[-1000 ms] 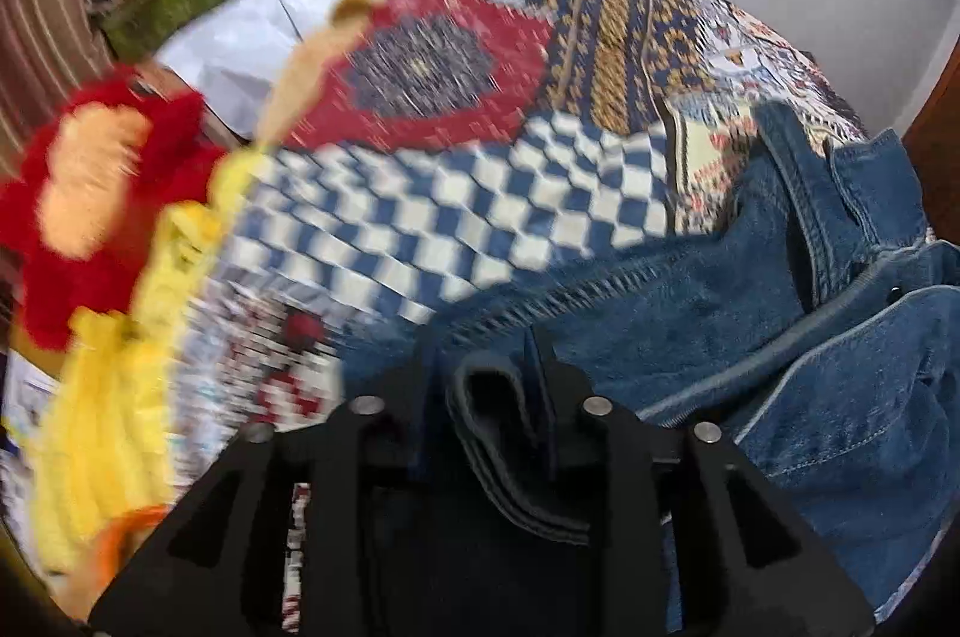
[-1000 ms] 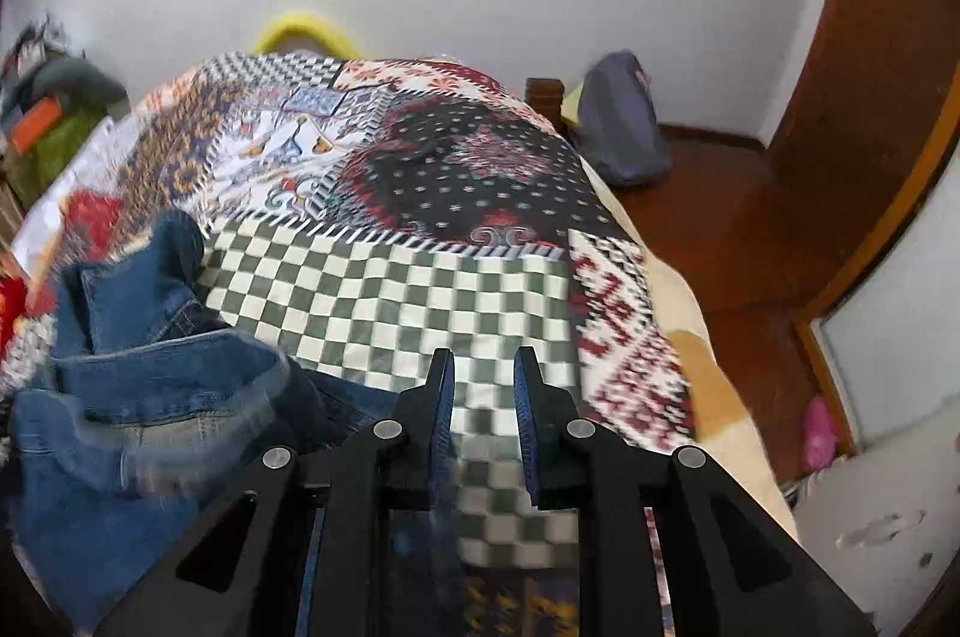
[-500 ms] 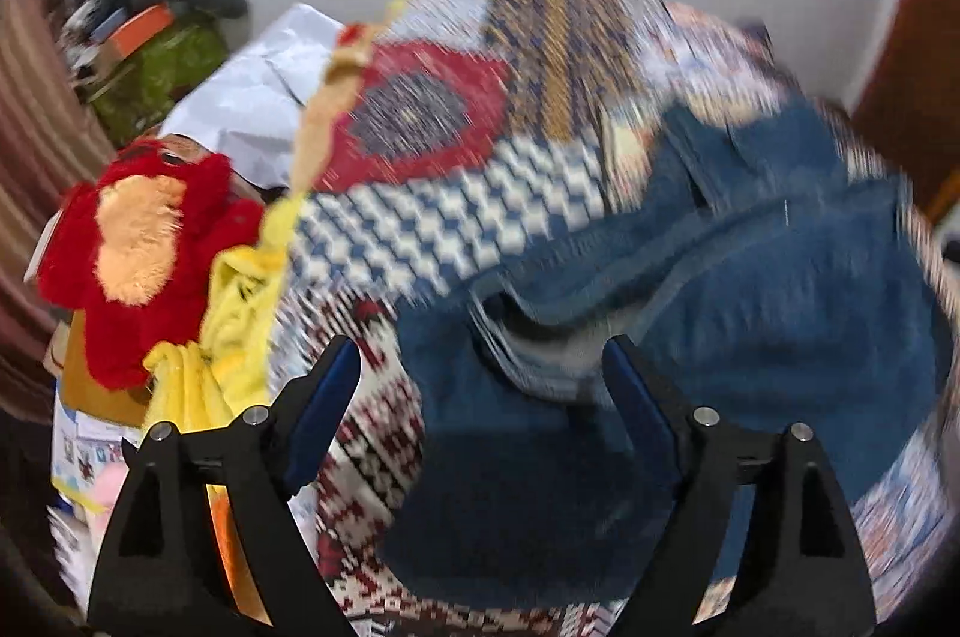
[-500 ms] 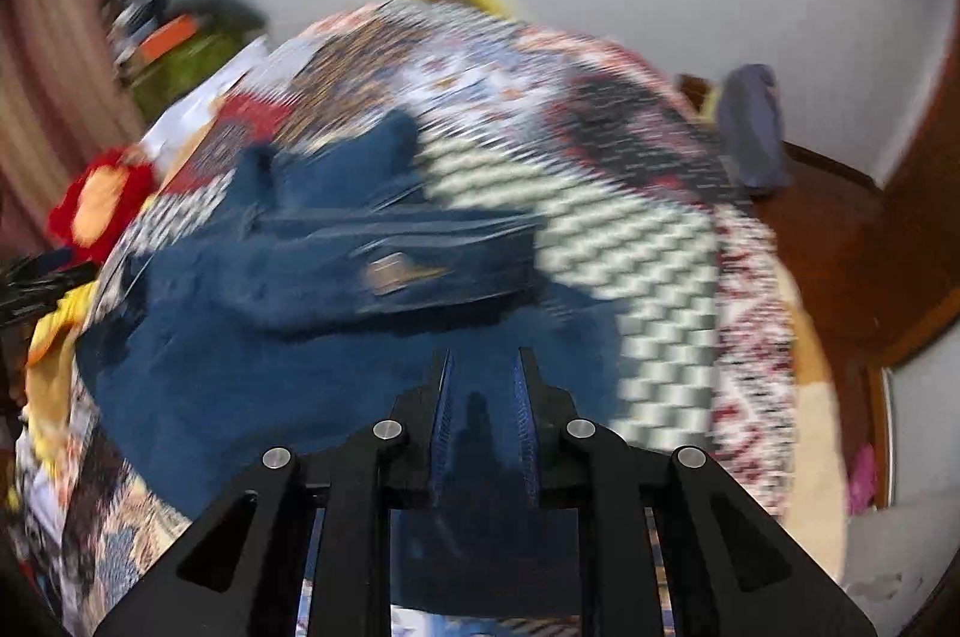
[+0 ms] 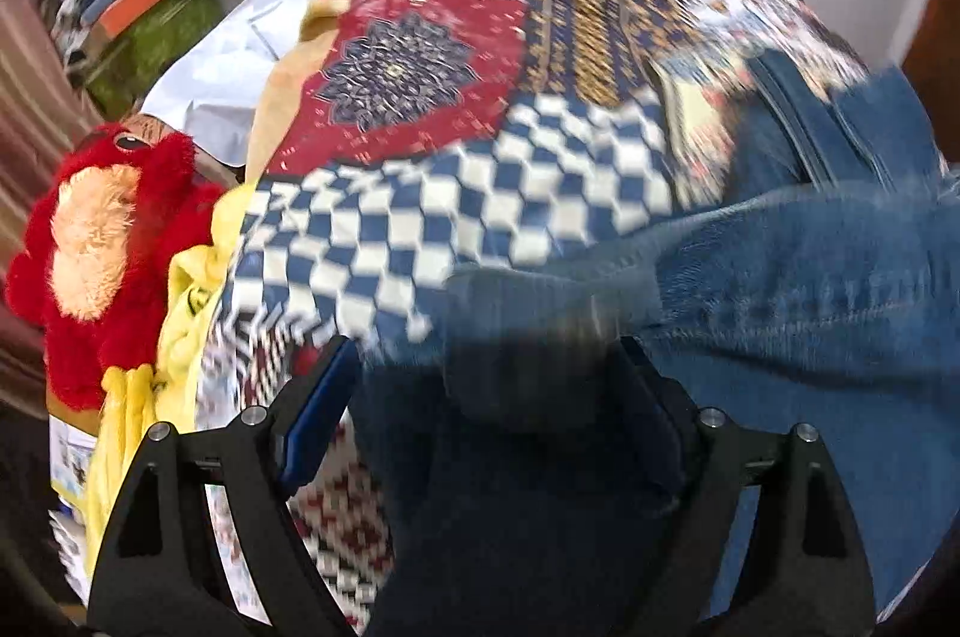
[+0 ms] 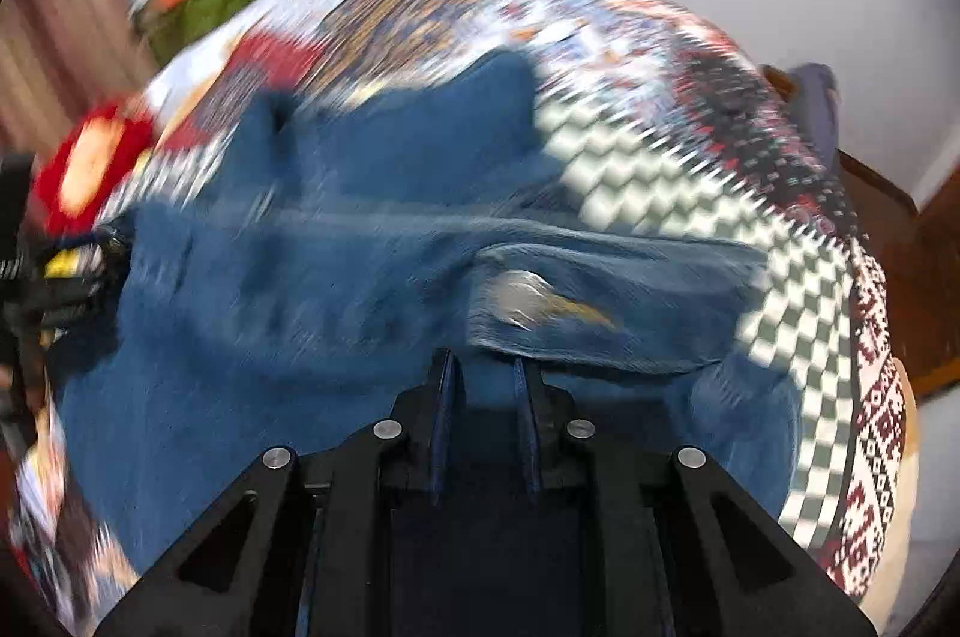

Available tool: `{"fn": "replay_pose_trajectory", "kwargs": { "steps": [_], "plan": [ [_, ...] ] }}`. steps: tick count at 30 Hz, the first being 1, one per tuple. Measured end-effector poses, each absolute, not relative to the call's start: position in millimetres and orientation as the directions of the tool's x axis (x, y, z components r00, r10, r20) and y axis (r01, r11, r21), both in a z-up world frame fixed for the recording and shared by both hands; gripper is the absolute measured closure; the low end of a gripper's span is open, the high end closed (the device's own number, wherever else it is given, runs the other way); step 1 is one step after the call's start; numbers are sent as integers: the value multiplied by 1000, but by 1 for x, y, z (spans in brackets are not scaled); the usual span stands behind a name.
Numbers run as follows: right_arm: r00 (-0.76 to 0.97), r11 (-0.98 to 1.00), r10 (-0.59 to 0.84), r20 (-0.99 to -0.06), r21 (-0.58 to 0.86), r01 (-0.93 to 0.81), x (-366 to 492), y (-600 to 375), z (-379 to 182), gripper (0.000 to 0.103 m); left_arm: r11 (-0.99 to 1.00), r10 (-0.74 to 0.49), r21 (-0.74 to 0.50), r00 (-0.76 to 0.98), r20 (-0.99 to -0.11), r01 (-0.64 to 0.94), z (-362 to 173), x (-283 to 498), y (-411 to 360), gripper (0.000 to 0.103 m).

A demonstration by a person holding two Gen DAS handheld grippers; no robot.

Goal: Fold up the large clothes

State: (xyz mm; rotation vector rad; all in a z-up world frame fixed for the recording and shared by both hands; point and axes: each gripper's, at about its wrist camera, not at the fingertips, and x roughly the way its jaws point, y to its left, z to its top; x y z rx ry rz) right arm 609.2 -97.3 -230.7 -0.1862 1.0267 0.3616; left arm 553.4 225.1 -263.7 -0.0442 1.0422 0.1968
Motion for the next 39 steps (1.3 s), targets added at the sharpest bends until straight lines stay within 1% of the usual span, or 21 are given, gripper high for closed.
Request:
{"fn": "replay_pose_trajectory", "kwargs": {
  "steps": [1, 2, 4, 6, 10, 11, 12, 13, 16, 19, 20, 23, 26, 27, 29, 31, 32, 34, 36, 39],
  "plan": [
    [468, 933, 205, -860, 28, -358, 615, -101, -232, 88, 976, 163, 68, 487, -858, -208, -264, 559, 230, 16],
    [454, 939, 230, -861, 74, -335, 626, -108, -236, 88, 975, 163, 64, 486, -859, -214, -265, 562, 233, 14],
    [445, 942, 264, -856, 129, -311, 634, -116, -242, 88, 972, 167, 64, 477, -863, -225, -270, 566, 238, 7],
    [461, 945, 258, -849, 123, -302, 632, -117, -242, 88, 973, 169, 70, 468, -868, -222, -276, 565, 240, 7],
    [550, 948, 72, -832, -115, -297, 617, -108, -235, 88, 963, 237, 140, 469, -851, -231, -268, 553, 246, 7],
    [574, 937, -42, -818, -232, -262, 612, -107, -235, 88, 960, 246, 149, 466, -850, -237, -266, 551, 248, 7],
    [578, 926, -84, -812, -277, -255, 613, -110, -234, 88, 957, 258, 157, 467, -846, -243, -261, 547, 251, 7],
    [576, 922, -91, -812, -288, -261, 610, -112, -232, 88, 955, 266, 162, 473, -840, -250, -256, 543, 254, 7],
    [562, 933, 4, -827, -199, -299, 592, -123, -216, 88, 952, 272, 148, 512, -815, -269, -233, 527, 261, 7],
    [543, 931, 139, -828, -77, -356, 573, -115, -194, 88, 969, 188, 58, 562, -806, -241, -212, 511, 260, 7],
    [515, 920, 210, -831, -9, -391, 566, -107, -186, 88, 973, 163, 35, 573, -803, -228, -207, 506, 256, 7],
    [434, 874, 358, -827, 133, -467, 549, -80, -182, 88, 986, 90, -10, 582, -808, -167, -203, 498, 234, 7],
    [363, 839, 411, -836, 191, -510, 538, -52, -190, 88, 995, 36, -25, 575, -818, -98, -209, 492, 207, 7],
    [350, 831, 406, -844, 181, -526, 535, -42, -197, 88, 997, 21, -29, 569, -822, -78, -212, 490, 200, 7],
    [360, 824, 330, -873, 81, -560, 528, -24, -216, 88, 999, -12, -30, 561, -828, -22, -221, 485, 182, 7],
    [377, 815, 247, -893, -20, -579, 523, -15, -235, 88, 1000, 4, 10, 564, -826, 7, -232, 476, 167, 7],
    [389, 802, 250, -887, -35, -596, 521, -17, -244, 88, 999, 20, 34, 555, -831, 15, -239, 473, 162, 7],
    [406, 803, 283, -869, -17, -596, 517, -28, -244, 88, 997, 44, 70, 519, -854, 31, -260, 470, 157, 6],
    [408, 814, 239, -881, -47, -579, 518, -38, -246, 88, 999, 25, 45, 539, -842, 24, -266, 462, 161, 6],
    [408, 802, 253, -877, -47, -596, 514, -53, -249, 88, 1000, 10, 4, 533, -846, -13, -269, 455, 173, 5]
  ]
}}
